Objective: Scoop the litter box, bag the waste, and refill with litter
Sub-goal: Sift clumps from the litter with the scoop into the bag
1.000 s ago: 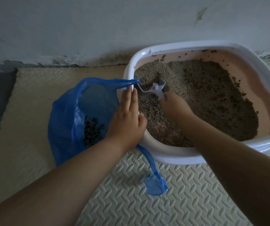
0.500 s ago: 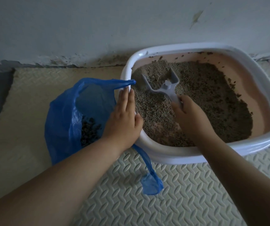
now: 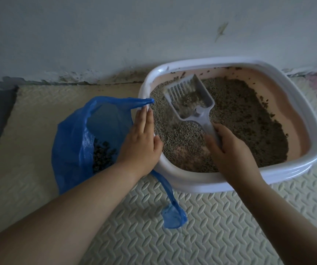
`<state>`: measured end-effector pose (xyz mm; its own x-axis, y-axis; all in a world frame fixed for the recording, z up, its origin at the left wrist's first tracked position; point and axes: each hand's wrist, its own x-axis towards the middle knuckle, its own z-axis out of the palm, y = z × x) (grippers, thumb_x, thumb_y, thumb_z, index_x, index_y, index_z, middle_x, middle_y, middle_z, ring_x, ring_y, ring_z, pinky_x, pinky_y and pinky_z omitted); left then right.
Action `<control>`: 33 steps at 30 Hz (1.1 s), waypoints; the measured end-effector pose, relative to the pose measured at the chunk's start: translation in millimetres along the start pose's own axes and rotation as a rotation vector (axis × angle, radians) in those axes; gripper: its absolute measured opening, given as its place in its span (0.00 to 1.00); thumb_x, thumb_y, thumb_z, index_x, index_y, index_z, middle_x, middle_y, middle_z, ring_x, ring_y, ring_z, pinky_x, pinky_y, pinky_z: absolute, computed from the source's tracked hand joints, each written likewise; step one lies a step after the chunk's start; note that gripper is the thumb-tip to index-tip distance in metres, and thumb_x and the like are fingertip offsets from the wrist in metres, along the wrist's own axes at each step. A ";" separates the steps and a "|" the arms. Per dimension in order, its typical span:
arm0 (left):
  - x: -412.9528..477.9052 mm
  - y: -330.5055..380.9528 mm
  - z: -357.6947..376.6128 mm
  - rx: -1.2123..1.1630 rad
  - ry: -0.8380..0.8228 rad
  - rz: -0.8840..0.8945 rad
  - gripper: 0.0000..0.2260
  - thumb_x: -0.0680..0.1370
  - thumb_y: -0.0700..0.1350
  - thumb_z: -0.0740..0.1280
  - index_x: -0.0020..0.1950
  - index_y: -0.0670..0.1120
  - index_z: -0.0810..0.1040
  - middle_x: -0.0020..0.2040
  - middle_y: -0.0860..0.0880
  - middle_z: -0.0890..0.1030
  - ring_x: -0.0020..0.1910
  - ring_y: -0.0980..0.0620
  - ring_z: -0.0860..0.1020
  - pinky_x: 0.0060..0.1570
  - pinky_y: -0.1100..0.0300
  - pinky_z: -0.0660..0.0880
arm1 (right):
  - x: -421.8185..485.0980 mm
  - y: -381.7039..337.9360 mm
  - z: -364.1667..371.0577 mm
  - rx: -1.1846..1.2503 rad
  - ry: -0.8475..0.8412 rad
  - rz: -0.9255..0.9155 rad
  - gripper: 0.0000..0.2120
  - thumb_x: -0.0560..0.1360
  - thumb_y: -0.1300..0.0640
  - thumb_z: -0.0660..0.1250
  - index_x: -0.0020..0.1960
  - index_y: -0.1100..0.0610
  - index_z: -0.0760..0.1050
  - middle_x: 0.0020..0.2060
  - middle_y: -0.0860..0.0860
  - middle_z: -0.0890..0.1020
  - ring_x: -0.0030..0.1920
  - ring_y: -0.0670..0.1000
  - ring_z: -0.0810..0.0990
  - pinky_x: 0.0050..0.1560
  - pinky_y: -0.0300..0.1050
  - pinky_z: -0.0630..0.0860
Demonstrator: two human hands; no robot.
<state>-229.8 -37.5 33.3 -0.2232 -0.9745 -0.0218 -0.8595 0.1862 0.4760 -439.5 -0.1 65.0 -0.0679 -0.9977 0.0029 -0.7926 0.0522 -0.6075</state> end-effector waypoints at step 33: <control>32.2 34.9 15.0 0.340 0.013 -0.064 0.34 0.78 0.56 0.56 0.78 0.43 0.47 0.79 0.45 0.43 0.77 0.45 0.40 0.74 0.46 0.38 | 68.5 50.1 -80.2 -0.416 -0.474 0.579 0.14 0.79 0.57 0.59 0.41 0.64 0.76 0.31 0.54 0.76 0.29 0.50 0.69 0.29 0.40 0.66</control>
<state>-273.8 -60.5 36.1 -0.1597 -0.9867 -0.0303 -0.9761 0.1532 0.1541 -532.5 -62.3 98.4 -0.3442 -0.7168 -0.6064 -0.8752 0.4788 -0.0693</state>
